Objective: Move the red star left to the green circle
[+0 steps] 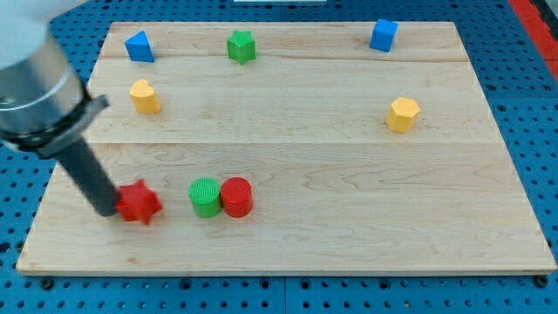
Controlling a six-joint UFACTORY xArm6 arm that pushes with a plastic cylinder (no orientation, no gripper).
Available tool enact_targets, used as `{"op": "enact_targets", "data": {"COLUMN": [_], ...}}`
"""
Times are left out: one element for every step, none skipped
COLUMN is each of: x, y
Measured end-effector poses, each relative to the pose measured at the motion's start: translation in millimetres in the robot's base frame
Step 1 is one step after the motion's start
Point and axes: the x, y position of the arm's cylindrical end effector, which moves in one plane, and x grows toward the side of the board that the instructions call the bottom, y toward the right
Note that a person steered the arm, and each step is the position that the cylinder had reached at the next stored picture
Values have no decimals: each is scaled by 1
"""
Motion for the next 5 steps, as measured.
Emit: {"op": "enact_targets", "data": {"x": [-13, -99, -146, -225, -310], "y": [-8, 30, 146, 172, 172]}}
